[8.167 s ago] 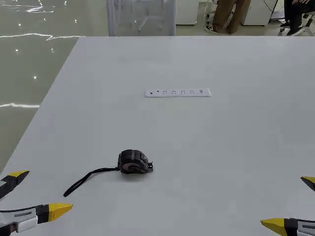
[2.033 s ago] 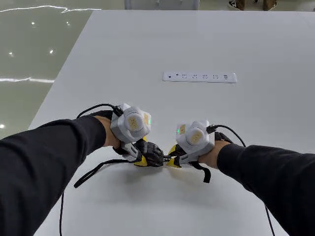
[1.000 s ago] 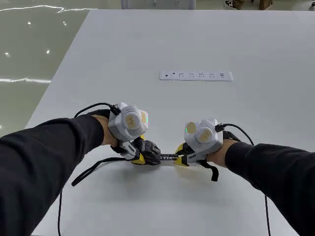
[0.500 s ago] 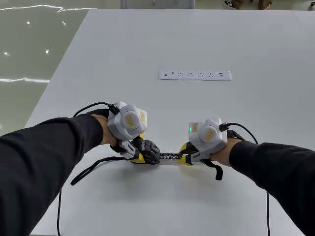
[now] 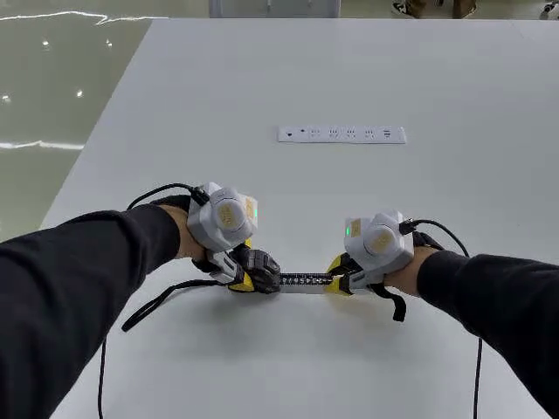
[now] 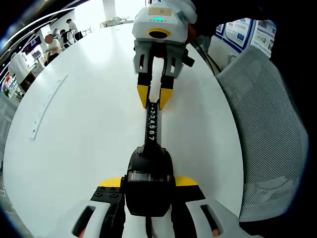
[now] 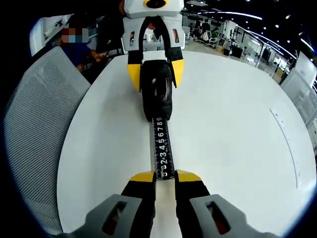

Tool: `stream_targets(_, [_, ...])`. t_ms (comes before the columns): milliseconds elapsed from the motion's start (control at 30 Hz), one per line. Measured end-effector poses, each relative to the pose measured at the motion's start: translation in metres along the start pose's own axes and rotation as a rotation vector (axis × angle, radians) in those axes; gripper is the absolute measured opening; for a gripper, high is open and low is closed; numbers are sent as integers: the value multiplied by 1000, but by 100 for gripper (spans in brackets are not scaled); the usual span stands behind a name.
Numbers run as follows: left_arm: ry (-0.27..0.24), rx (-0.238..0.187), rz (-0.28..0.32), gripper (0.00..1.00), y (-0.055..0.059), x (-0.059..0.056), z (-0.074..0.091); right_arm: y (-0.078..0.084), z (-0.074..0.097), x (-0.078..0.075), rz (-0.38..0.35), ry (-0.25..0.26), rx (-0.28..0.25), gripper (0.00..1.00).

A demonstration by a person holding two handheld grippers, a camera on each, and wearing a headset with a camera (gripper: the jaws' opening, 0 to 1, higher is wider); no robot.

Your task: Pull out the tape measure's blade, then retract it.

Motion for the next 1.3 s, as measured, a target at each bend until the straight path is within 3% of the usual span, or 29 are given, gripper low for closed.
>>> stream_targets(1300, [-7, 0, 1, 31, -1, 0, -1, 30, 22, -12, -4, 28, 37, 10])
Point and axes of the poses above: the centre of the closed fingertips' face, and the gripper's own axes: z roughly backward along the fingers, x roughly to its left, y roughly out of its underside, the point moved 10 cm from there along z, roughly backward along the fingers, and after that the axes turned 12 degrees about -z, right-handed, at the moved point
